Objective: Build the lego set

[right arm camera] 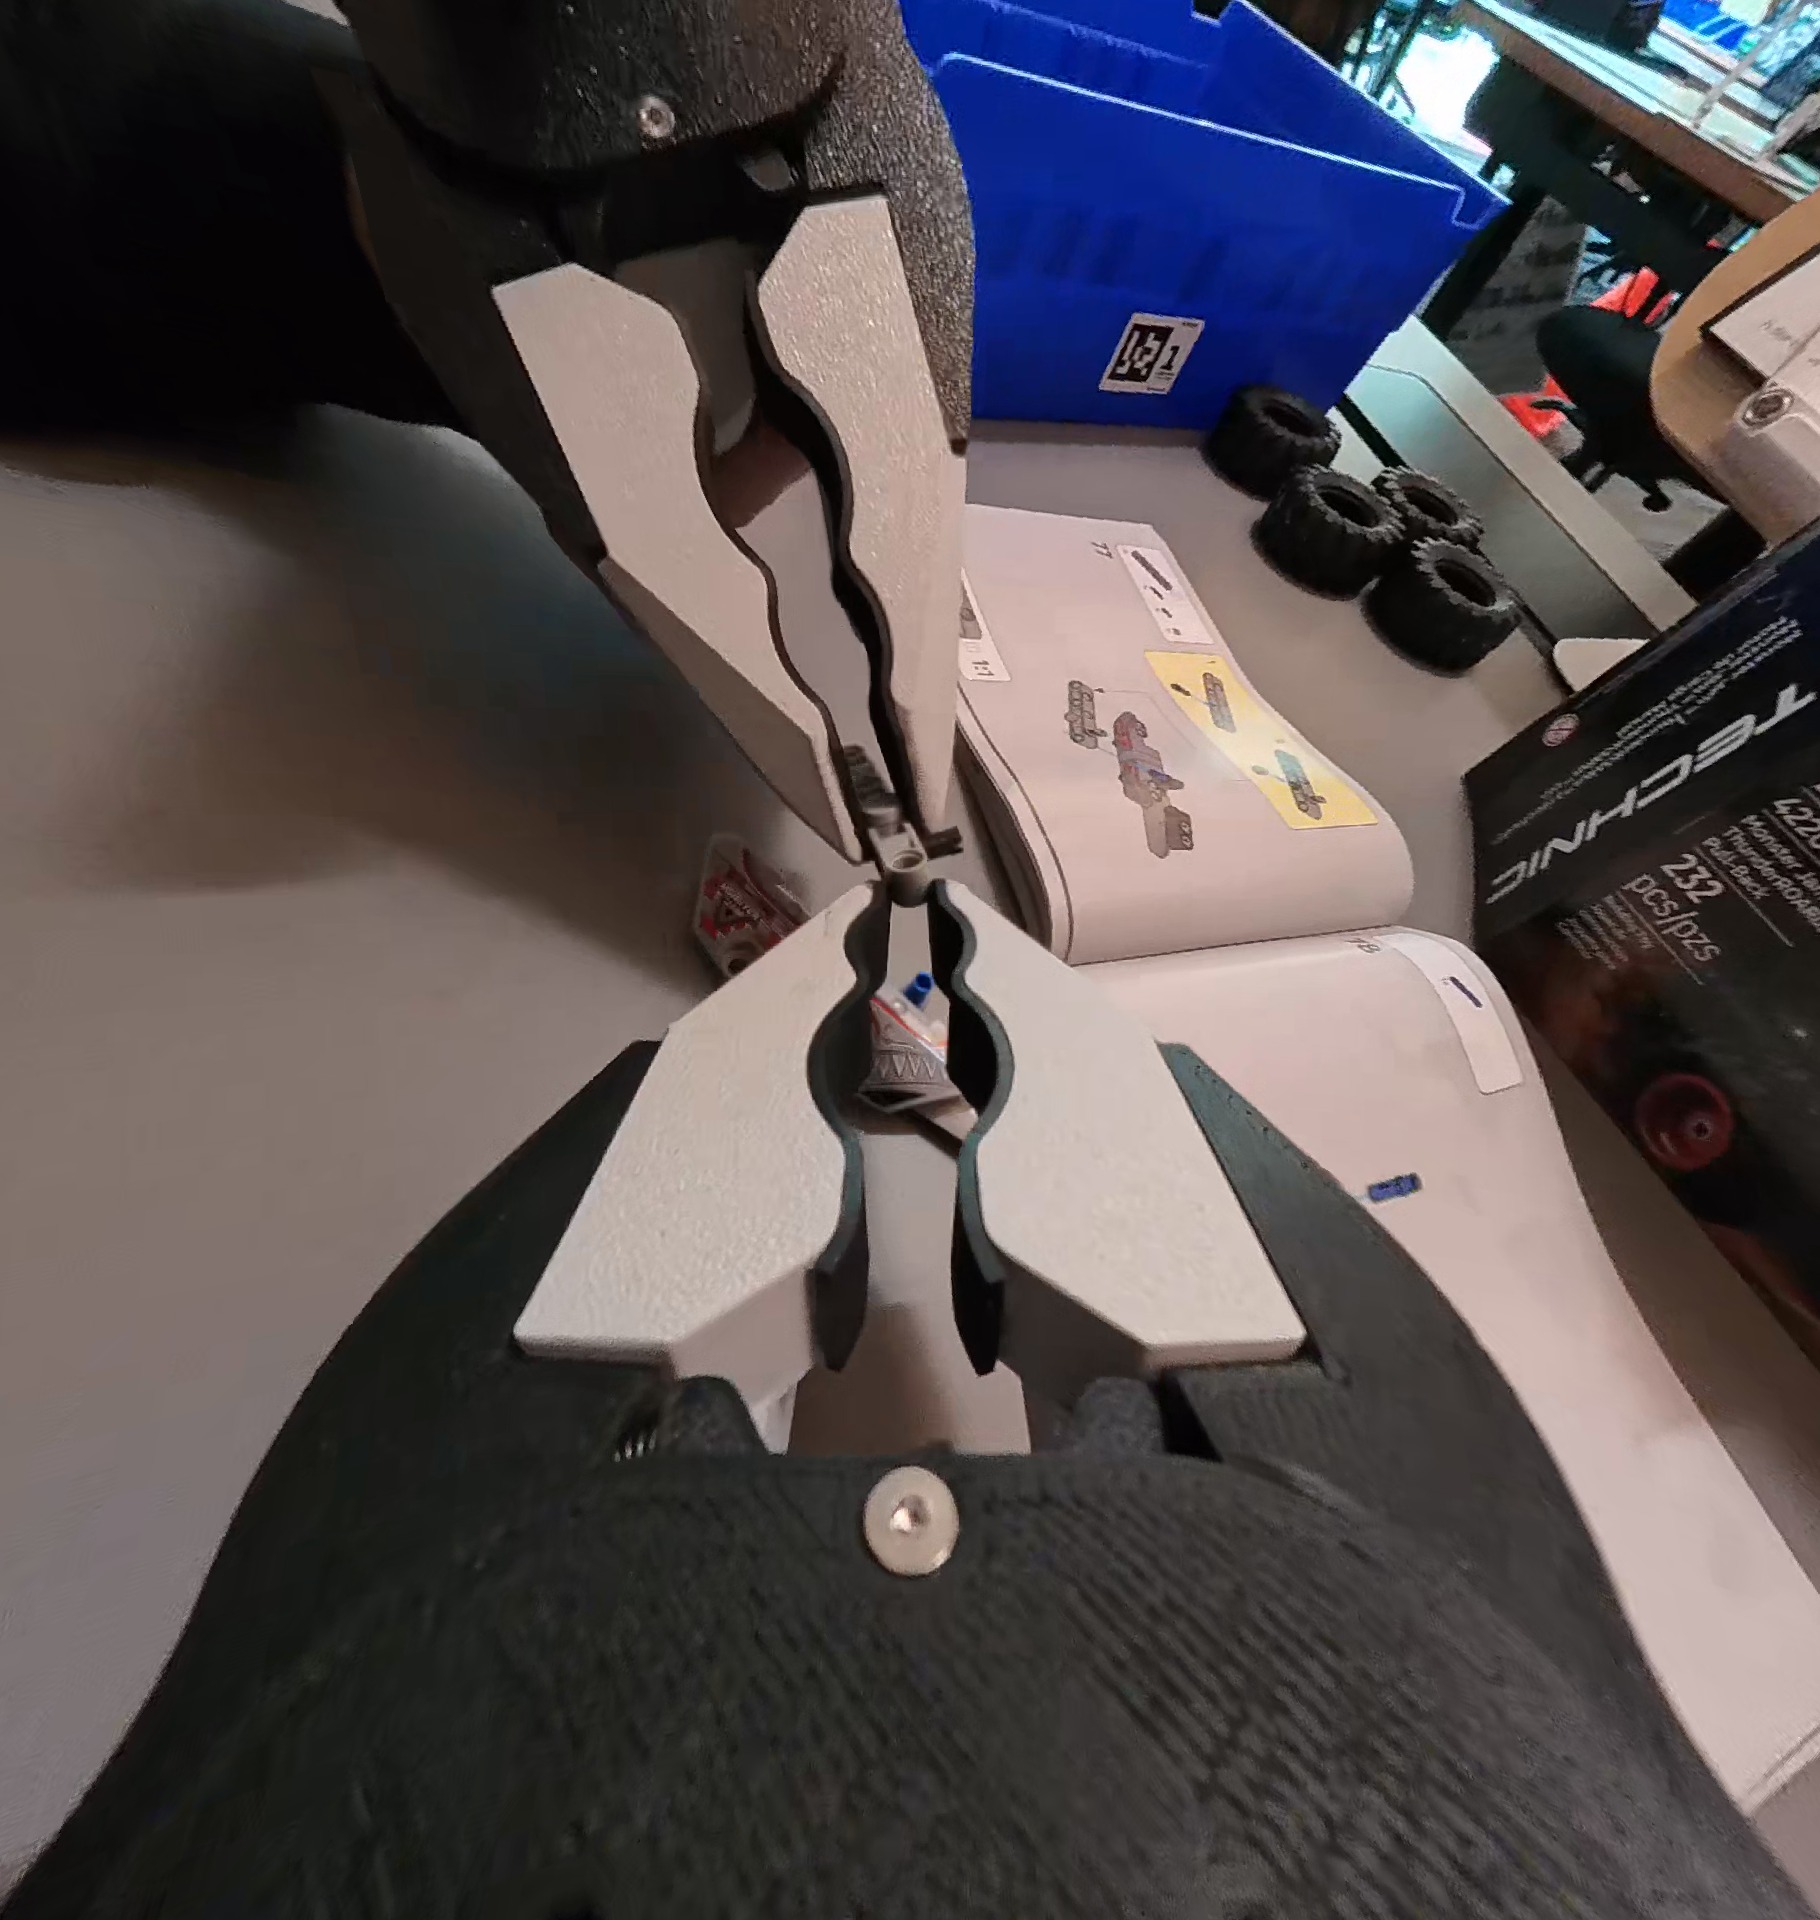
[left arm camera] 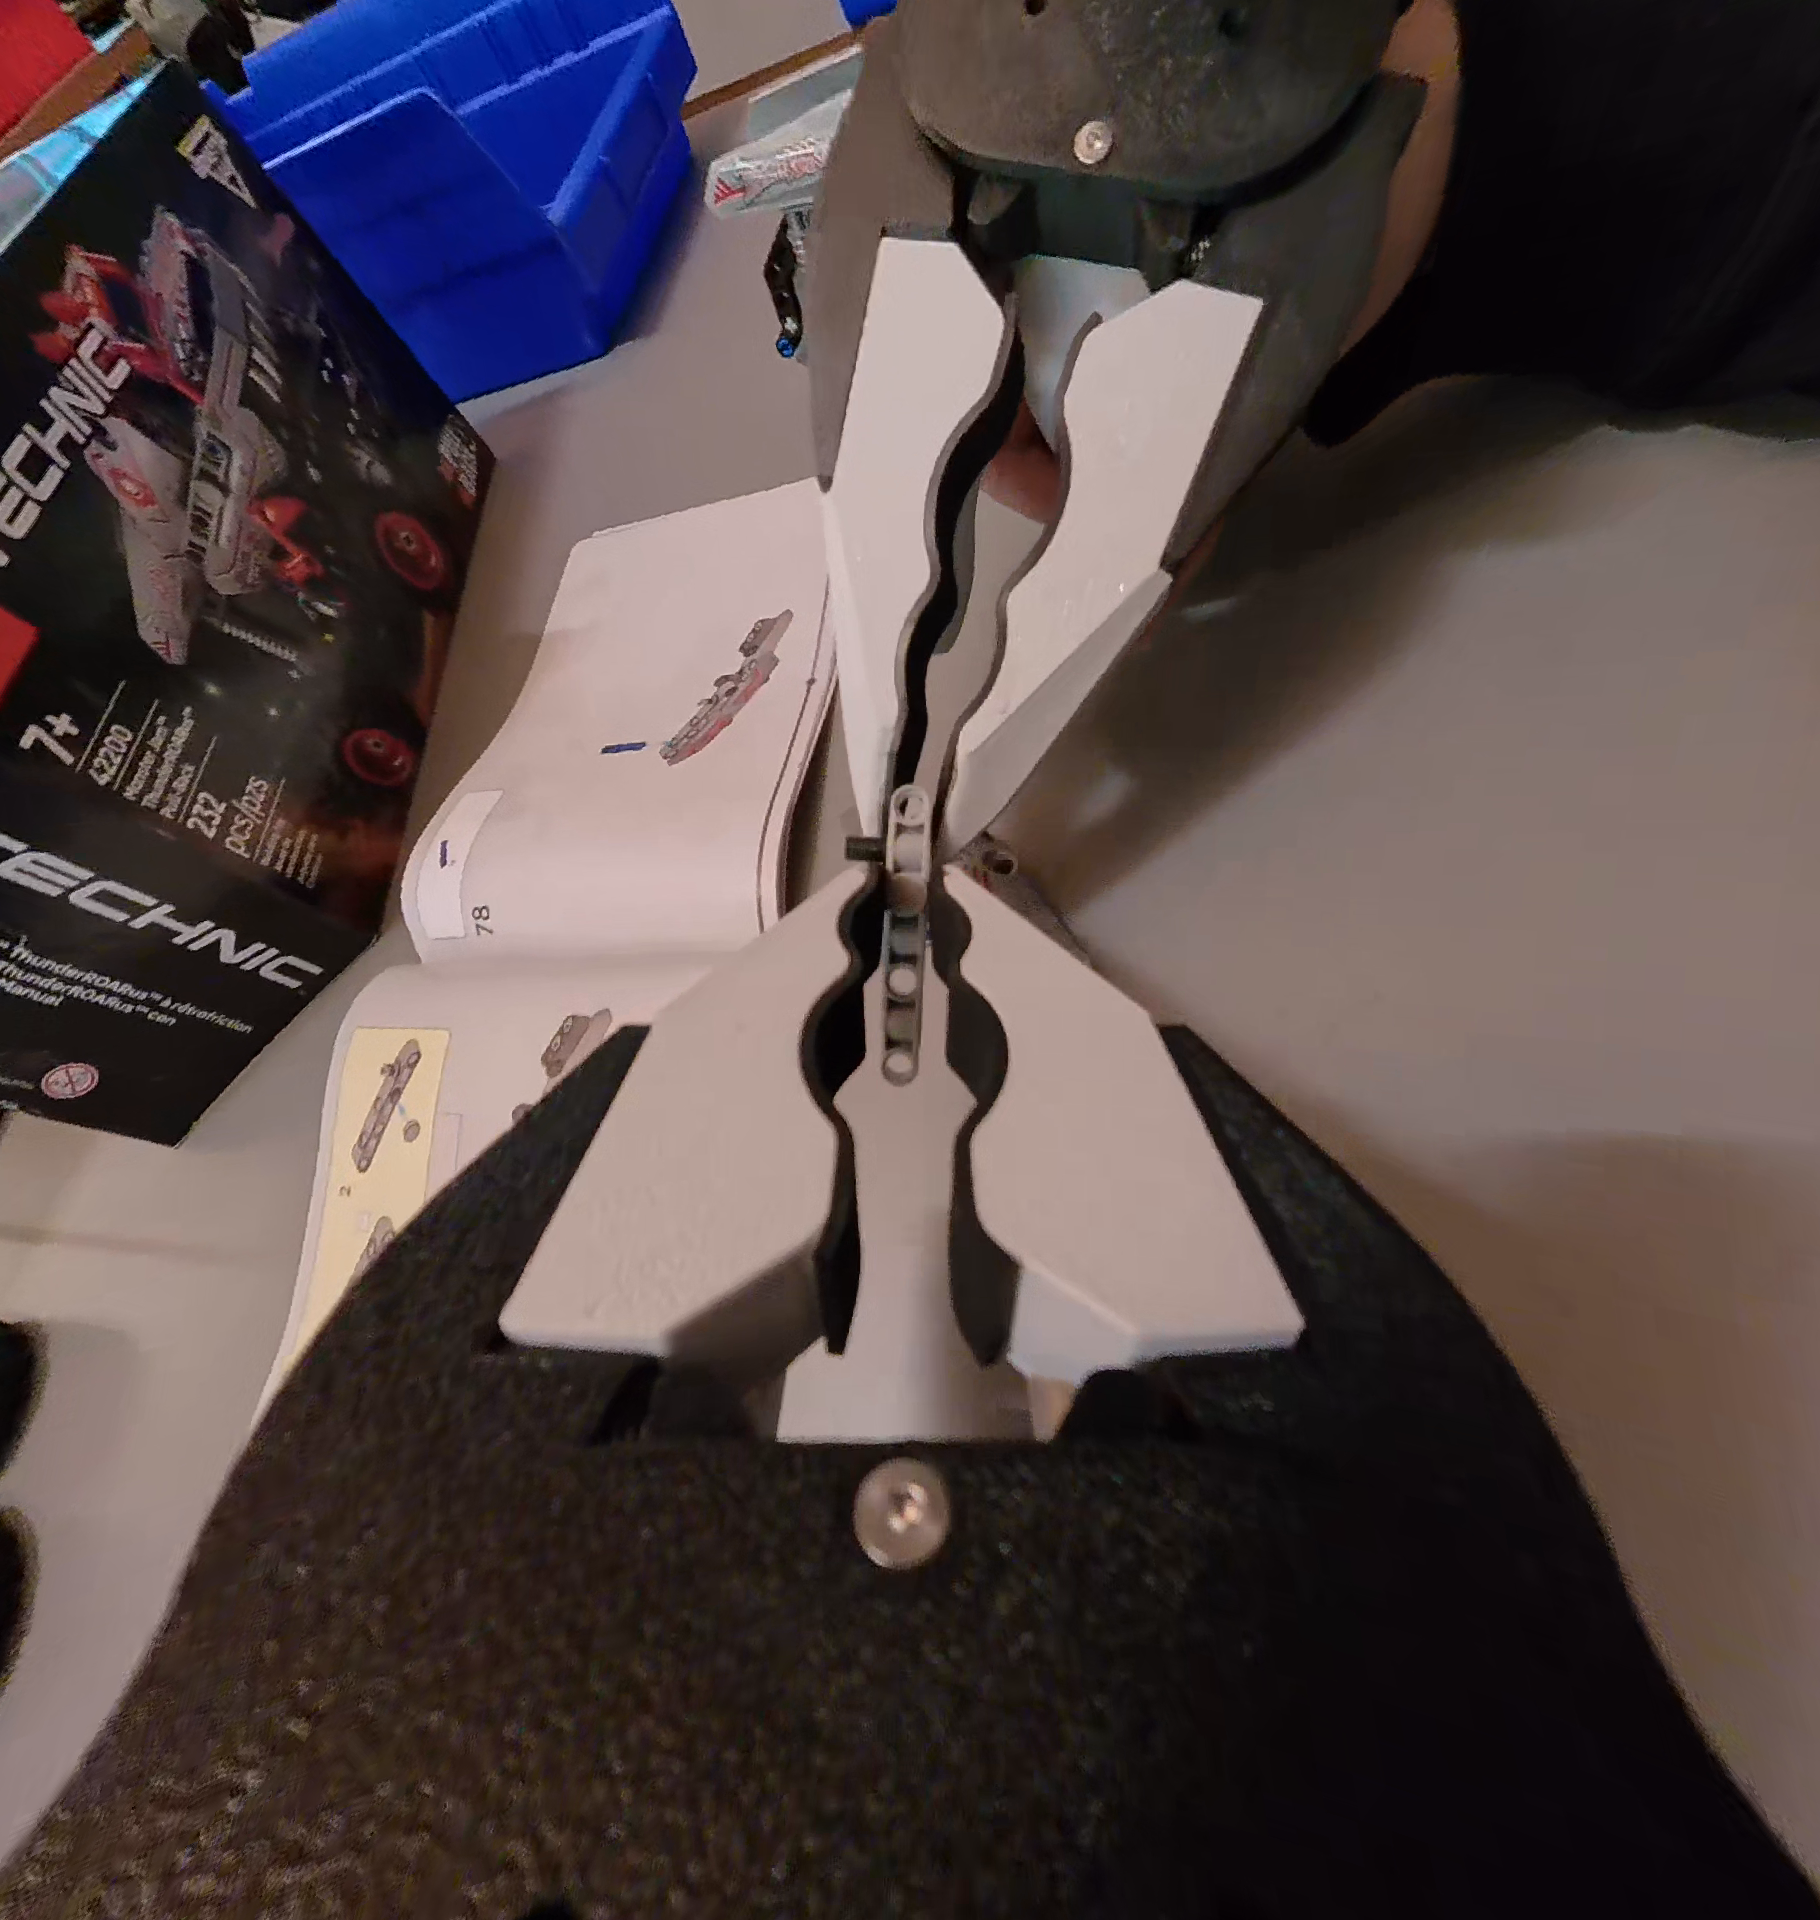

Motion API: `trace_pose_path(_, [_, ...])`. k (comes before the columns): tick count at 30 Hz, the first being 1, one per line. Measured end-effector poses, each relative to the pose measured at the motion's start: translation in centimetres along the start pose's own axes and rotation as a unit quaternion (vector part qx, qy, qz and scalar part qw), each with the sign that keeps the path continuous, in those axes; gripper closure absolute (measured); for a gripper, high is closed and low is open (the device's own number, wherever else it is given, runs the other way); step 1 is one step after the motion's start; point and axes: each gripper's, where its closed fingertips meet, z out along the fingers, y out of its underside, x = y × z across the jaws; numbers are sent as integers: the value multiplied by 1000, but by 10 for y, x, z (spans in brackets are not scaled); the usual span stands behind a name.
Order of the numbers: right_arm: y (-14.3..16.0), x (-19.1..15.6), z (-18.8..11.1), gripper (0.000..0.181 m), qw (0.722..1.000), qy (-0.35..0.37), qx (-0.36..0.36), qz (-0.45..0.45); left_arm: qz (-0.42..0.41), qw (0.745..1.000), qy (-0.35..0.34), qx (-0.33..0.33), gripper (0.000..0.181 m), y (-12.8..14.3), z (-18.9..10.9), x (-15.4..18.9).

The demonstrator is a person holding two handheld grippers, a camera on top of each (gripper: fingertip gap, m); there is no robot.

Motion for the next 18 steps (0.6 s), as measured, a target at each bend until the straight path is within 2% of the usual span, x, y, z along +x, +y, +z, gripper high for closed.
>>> trace_pose_path(1, [1, 0, 0, 176, 1000, 0, -4, -2, 5, 1000, 1, -5, 176, 1, 1, 0])
trace_pose_path(8, [5, 0, 0, 176, 1000, -6, -9, 4, 22, 1000, 0, -8, 176, 1, 1, 1])
trace_pose_path(14, [6, -2, 1, 177, 1000, -16, -6, 12, 75, 997, -6, 1, 176, 1, 1, 2])
trace_pose_path(18, [6, -2, -1, 176, 1000, -22, 0, 21, 92, 996, -16, 9, 170, -1, -1, 1])
